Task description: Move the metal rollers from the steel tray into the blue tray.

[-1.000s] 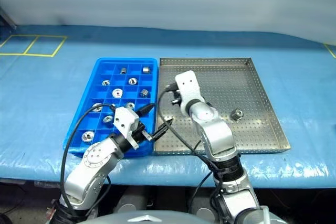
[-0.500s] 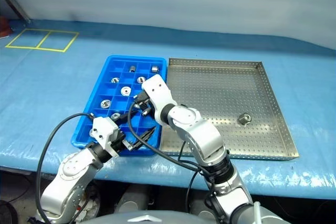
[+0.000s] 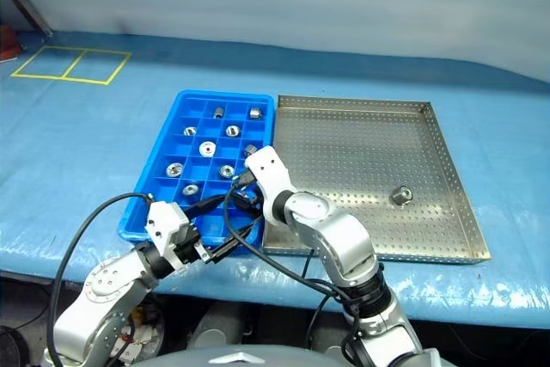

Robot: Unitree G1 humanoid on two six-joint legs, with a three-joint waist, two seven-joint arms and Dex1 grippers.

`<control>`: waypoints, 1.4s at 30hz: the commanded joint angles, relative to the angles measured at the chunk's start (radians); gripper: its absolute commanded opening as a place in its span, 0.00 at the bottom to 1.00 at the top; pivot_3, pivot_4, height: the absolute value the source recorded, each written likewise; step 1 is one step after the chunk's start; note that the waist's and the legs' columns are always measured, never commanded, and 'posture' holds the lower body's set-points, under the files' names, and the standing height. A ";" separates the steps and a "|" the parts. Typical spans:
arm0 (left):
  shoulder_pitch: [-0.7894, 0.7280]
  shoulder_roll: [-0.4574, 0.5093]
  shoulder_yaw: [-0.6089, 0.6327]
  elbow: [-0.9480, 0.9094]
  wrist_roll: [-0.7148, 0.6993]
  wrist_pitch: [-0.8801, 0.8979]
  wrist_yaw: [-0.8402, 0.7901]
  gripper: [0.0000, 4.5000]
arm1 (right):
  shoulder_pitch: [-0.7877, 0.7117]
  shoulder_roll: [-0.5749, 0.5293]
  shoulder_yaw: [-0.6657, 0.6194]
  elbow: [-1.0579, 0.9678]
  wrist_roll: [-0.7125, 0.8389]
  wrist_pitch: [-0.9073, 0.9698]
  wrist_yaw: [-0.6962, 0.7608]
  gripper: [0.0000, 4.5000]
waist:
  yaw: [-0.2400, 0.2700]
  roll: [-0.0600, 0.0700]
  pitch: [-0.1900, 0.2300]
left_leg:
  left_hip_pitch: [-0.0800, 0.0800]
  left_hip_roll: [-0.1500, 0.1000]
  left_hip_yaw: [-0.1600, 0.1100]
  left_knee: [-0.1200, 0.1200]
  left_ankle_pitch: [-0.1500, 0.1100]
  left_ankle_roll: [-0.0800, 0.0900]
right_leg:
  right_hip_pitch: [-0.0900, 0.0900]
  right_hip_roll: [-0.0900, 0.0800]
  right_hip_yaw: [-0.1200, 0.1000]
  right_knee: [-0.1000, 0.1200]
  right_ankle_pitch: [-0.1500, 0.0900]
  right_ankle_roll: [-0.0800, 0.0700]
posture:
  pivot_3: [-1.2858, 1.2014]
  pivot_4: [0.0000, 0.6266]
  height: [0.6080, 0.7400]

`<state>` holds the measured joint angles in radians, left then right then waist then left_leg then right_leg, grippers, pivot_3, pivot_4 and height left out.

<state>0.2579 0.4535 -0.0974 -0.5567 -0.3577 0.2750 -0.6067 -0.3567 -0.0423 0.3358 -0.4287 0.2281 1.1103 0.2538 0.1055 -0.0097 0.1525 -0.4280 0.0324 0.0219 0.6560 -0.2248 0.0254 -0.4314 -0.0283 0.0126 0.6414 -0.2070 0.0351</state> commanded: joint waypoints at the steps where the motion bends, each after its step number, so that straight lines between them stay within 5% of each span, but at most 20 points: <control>1: -0.040 -0.012 -0.019 -0.021 -0.018 -0.006 -0.015 1.00 | 0.016 0.037 -0.076 -0.044 -0.014 -0.059 -0.067 1.00 | 0.001 0.000 0.000 | 0.000 0.000 0.000 0.000 0.000 0.000 | 0.000 0.000 0.000 0.000 0.000 0.000 | 0.63 0.24 1.00; 8: -0.100 -0.047 -0.066 0.010 -0.006 -0.011 -0.013 1.00 | 0.088 0.050 -0.264 -0.116 -0.094 -0.198 -0.231 1.00 | -0.007 0.000 0.000 | -0.003 -0.002 0.000 -0.001 0.000 0.000 | -0.001 0.000 0.000 -0.001 0.000 0.000 | 0.60 0.24 1.00; 20: -0.187 -0.114 -0.154 0.075 0.005 -0.020 -0.030 1.00 | 0.222 0.071 -0.504 -0.224 -0.152 -0.167 -0.395 1.00 | -0.053 0.000 0.000 | -0.001 -0.002 0.001 -0.001 0.000 0.000 | 0.000 0.002 0.001 0.000 -0.001 0.000 | 0.57 0.24 1.00; 42: -0.205 -0.139 -0.205 0.092 0.002 -0.008 -0.050 1.00 | 0.112 0.204 -0.626 0.215 -0.056 -0.402 -0.593 1.00 | -0.090 0.001 0.000 | 0.000 -0.002 0.001 0.000 0.000 0.000 | 0.001 0.003 0.003 0.001 0.000 0.001 | 0.56 0.24 1.00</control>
<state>0.0545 0.3185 -0.2959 -0.4487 -0.3549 0.2750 -0.6552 -0.2365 0.0924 -0.2826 -0.2143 0.1579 0.7451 -0.3203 0.0157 -0.0090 0.1525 -0.4277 0.0300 0.0227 0.6563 -0.2245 0.0259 -0.4308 -0.0256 0.0161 0.6427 -0.2070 0.0362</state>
